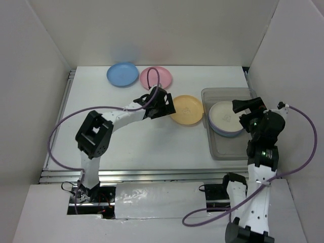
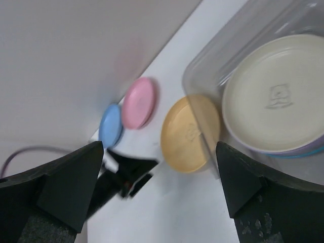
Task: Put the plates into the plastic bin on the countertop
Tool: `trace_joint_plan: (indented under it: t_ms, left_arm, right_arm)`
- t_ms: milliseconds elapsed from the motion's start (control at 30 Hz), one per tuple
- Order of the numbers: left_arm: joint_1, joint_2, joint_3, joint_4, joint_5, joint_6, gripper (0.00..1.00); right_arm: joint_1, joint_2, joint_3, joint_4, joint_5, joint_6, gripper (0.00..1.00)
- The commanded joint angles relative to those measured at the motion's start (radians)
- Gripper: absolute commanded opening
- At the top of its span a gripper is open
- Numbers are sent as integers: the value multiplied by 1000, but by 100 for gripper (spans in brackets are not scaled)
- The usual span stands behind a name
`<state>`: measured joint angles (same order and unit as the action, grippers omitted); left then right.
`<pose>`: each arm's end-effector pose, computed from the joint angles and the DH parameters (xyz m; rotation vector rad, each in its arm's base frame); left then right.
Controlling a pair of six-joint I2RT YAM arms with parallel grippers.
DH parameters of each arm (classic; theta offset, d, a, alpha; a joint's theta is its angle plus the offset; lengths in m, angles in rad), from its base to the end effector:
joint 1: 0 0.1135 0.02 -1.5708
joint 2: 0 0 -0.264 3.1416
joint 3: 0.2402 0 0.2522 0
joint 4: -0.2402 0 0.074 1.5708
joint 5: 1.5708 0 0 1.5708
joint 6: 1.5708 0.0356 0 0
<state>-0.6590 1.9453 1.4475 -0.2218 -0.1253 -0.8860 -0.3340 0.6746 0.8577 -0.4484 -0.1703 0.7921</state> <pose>0.3527 -0.2675 0.2229 -0.3356 2.3489 -0.6438 0.1428 -0.0432 0.3534 0.8877 1.6331 0.4762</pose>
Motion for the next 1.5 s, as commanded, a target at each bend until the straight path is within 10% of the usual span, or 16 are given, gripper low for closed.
trace_joint_plan:
  t_ms: [0,200,433,667,1133,1200,1367,1467]
  left_arm:
    - [24,142,121,93,85,-51,99]
    - [16,311,290,26,23,-71,93]
    - [-14,320,318,-154,-145,-123,0]
    - [-59,-49,58,-430,-529,-313,0]
    - [-151,-502,-96,-254,-304,-10,0]
    - [-152,-522,-101,-252,-289,-7,0]
    - [-151,-554,-72,-290,-316,-2,0]
    - [-149,-548,-47,-359,-365,-11,32]
  right_arm:
    - [29,-55,-65,14,-191,-2,100]
    - [96,-93,4,-88,-218,-79,100]
    - [124,-161,29,-92,-216,-62,100]
    - [142,-80,-60,32,-366,-57,100]
    - [611,388,37,76,-8,-137,95]
    - [630,391,17,91,6,-117,82]
    - [688,350,6,97,132,-64,3]
    - [714,349,55,41,241,-57,0]
